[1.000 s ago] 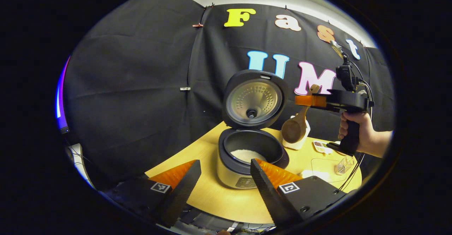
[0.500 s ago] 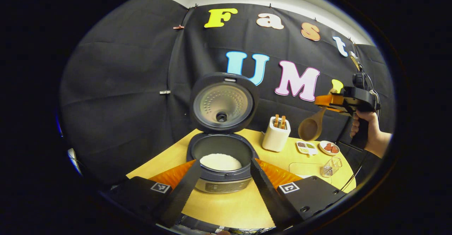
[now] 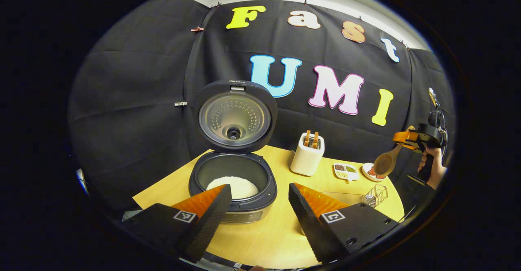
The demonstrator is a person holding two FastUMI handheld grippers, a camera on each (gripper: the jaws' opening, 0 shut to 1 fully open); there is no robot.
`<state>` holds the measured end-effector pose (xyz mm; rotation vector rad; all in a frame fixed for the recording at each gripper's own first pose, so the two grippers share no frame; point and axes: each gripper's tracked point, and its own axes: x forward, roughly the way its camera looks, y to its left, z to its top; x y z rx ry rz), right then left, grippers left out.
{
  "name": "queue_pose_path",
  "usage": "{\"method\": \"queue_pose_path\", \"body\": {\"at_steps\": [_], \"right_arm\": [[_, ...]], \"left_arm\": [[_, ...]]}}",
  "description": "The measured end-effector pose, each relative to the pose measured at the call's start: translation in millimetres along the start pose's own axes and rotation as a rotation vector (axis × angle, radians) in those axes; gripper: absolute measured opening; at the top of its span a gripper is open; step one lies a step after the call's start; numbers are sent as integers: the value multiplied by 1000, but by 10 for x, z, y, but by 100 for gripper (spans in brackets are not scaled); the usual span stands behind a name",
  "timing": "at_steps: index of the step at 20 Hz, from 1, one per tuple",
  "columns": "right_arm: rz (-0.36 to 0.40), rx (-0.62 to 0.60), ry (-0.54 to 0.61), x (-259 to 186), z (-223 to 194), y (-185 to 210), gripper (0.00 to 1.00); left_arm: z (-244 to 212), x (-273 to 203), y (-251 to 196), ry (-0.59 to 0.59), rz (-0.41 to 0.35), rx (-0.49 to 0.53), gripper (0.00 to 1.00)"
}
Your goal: Close the left gripper, press the button to open the rice cooker; take a wooden spoon from the chopstick holder with the right hand, scoop a spoonful of rice and pour it into the rice cooker, then put the wooden spoon back into the chopstick holder.
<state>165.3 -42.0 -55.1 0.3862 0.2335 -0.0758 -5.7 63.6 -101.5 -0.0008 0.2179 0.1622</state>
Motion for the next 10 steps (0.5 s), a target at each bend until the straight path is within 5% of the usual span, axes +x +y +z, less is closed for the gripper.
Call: {"method": "queue_pose_path", "body": {"at_steps": [10], "right_arm": [[-117, 43, 95, 256, -386, -1116, 13]], "left_arm": [[-184, -39, -267, 55, 74, -12, 96]]}}
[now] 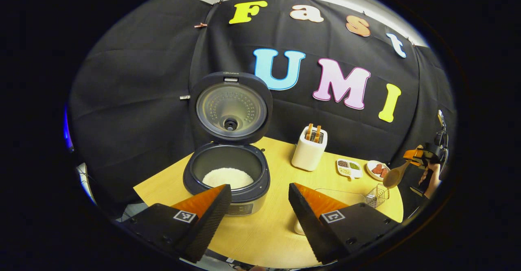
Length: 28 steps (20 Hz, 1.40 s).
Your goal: Close the left gripper, press the button to open the rice cooker; take a wooden spoon from the chopstick holder with the right hand, scoop a spoonful of rice and pour it into the rice cooker, then put the wooden spoon back into the chopstick holder.
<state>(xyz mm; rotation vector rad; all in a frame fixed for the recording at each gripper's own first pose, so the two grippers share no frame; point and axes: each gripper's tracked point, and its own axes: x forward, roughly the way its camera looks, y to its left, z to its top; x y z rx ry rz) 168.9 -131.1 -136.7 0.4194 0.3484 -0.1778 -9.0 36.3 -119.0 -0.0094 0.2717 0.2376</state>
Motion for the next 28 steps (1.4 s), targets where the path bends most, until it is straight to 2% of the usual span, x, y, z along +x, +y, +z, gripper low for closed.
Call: {"method": "queue_pose_path", "body": {"at_steps": [7, 14, 18, 19, 20, 22, 24, 28], "right_arm": [[-20, 11, 96, 215, -447, -281, 13], [-76, 84, 178, 398, -944, -496, 13], [-64, 99, 169, 414, -949, -504, 19], [-64, 94, 159, 349, -913, -489, 24], [-62, 89, 150, 322, -884, -472, 17], [-62, 68, 144, 216, -864, -452, 48], [-68, 22, 127, 92, -836, -452, 100], [-69, -93, 42, -281, -626, -352, 98]], "left_arm": [[-50, -41, -40, 15, 54, -13, 96], [-22, -46, -189, 13, 53, -1, 96], [108, -33, -159, -7, 52, -8, 96], [160, -32, -129, -17, 55, -3, 96], [226, -30, -96, -29, 58, 2, 96], [387, -34, -20, -57, 58, 4, 95], [598, -44, 76, -89, 68, -5, 95], [1213, -73, 193, -199, 71, -7, 96]]}}
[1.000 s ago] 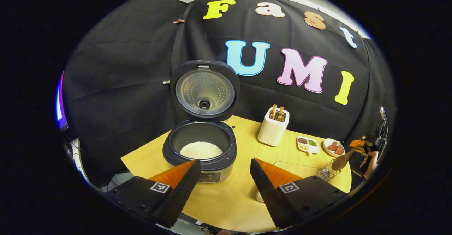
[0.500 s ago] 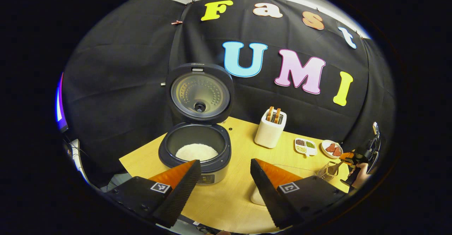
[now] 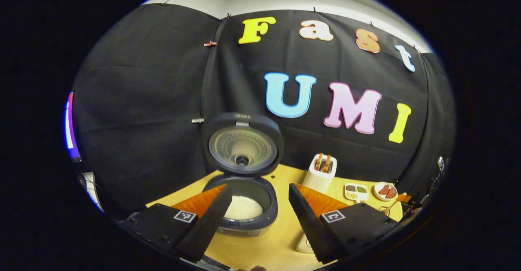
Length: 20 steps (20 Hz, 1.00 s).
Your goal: Close the left gripper, press the button to open the rice cooker; take a wooden spoon from the chopstick holder with the right hand, scoop a spoonful of rice and pour it into the rice cooker, then put the wooden spoon back into the chopstick holder.
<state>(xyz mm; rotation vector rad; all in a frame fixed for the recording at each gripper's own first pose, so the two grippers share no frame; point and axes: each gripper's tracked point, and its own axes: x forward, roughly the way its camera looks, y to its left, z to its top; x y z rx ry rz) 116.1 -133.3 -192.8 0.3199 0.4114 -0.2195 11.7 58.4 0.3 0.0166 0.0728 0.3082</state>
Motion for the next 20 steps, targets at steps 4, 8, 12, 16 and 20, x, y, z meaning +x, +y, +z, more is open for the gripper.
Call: {"method": "queue_pose_path", "body": {"at_steps": [4, 8, 12, 16, 20], "right_arm": [[35, -64, -30, -392, 63, 227, 99], [47, -130, -40, -707, 16, 422, 99], [25, -185, -19, -988, -151, 517, 99], [-8, -185, 8, -1244, -362, 580, 98], [-34, -206, -1, -1486, -444, 598, 99]], "left_arm": [[606, 312, 156, -106, -5, 51, 96], [880, 698, 292, -173, -50, 64, 95], [1137, 1163, 425, -225, -95, 51, 95], [1191, 1691, 448, -232, -148, 97, 95], [1143, 2087, 531, -206, -154, 91, 94]]}}
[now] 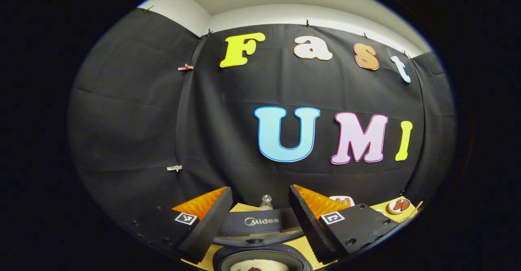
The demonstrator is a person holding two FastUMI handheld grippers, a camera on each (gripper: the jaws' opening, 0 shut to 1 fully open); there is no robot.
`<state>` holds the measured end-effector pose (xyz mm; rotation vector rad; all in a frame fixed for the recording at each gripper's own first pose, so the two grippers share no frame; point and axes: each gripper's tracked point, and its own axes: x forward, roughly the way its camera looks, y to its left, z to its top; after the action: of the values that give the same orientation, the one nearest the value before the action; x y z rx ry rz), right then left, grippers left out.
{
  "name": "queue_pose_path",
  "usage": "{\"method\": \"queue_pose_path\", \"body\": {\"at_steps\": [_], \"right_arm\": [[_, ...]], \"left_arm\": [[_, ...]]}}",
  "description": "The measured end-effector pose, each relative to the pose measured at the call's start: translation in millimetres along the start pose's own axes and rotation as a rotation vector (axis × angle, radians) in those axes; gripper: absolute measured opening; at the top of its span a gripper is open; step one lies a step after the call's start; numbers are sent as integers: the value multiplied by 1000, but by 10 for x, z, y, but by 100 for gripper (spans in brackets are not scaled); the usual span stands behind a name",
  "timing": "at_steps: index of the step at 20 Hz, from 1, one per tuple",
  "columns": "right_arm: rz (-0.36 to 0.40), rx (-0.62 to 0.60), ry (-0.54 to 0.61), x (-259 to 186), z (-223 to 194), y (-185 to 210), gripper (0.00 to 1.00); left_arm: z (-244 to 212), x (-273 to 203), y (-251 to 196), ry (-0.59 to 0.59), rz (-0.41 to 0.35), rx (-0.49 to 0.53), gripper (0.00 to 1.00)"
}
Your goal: Close the left gripper, press the button to open the rice cooker; take a wooden spoon from the chopstick holder with the right hand, scoop a spoonful of rice and pour it into the rice cooker, then put the wooden spoon back into the chopstick holder.
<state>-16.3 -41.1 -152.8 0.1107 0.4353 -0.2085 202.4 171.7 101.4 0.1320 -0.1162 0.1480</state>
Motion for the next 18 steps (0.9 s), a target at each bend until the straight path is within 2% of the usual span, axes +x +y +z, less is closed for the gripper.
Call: {"method": "queue_pose_path", "body": {"at_steps": [4, 5, 8, 13, 16, 18], "right_arm": [[-28, -5, -3, -189, -62, -6, 99], [-38, -3, -3, -220, -79, -13, 99], [-58, -1, -3, -318, -136, -40, 99], [-70, -6, -5, -336, -205, -145, 99], [-43, 5, -16, -328, -167, -191, 99], [-14, 12, -32, -348, -114, -216, 100]], "left_arm": [[-236, 123, 44, 85, 8, 14, 94], [-191, 133, 21, 74, 1, 15, 98], [-294, 10, -21, 141, 4, 20, 99], [-565, -488, -115, 290, 7, -30, 99], [-803, -828, -188, 366, 18, -83, 98], [-1050, -1045, -240, 414, 29, -70, 98]]}}
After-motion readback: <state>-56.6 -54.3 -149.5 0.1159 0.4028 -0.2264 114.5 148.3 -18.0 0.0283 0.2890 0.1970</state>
